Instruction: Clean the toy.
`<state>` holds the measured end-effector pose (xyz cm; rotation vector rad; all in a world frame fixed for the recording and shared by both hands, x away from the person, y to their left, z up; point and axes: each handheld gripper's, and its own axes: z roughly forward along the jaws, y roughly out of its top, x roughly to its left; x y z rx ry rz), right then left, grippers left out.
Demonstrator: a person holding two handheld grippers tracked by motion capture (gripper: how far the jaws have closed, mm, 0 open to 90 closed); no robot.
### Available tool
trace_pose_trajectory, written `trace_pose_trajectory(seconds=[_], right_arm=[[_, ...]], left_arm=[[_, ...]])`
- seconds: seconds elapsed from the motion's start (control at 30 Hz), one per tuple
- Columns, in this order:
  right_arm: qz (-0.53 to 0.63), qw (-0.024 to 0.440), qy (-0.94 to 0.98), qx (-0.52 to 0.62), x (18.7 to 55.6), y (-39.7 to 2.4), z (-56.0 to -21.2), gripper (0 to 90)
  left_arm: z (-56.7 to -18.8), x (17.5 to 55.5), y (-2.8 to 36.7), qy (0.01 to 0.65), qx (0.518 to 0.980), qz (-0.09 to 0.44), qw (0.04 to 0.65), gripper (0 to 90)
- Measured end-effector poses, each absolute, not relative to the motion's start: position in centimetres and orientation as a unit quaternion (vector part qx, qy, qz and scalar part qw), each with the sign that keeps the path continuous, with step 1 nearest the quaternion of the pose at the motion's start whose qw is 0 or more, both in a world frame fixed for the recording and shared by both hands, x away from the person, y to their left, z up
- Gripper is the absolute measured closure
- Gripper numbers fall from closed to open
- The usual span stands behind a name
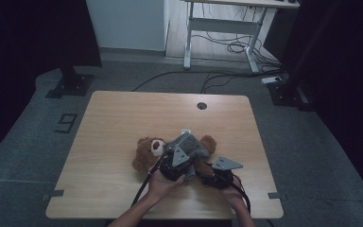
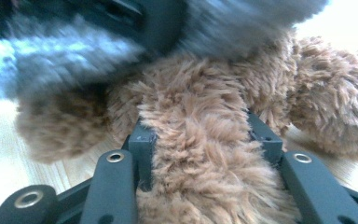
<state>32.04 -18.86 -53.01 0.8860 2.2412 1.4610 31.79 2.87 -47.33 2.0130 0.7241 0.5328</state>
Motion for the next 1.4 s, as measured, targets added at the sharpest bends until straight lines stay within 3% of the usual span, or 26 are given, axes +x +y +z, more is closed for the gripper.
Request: trace_pose_trajectory(seconds=[0.17,0.3,0.57,1.0,1.2,1.4], right_arm=[[0.513,0.159,0.783,0.315,32.0,-19.1,-53.0,55.6],[0.515,0.156,0.782,0.316,32.0,-19.2,-53.1,55.8],[0.514,0.156,0.782,0.317,32.0,-19.2,-53.2,55.9],[0.517,0.149,0.78,0.319,32.1,-19.3,-53.3,55.9],[0.518,0.147,0.779,0.32,32.2,-19.4,-53.3,55.9],[0.518,0.148,0.78,0.32,32.2,-19.3,-53.3,55.8]], left_arm=[[-47.4,32.0,6.7,0.335,0.792,0.24,0.451,78.0],[-47.2,32.0,9.8,0.356,0.774,0.222,0.475,78.5],[-45.9,31.9,14.0,0.386,0.745,0.266,0.474,78.3],[-50.4,34.8,19.9,0.481,0.739,0.238,0.406,79.9],[-47.8,33.8,19.3,0.457,0.732,0.246,0.442,80.3],[-44.3,32.6,13.7,0.383,0.759,0.246,0.465,80.2]])
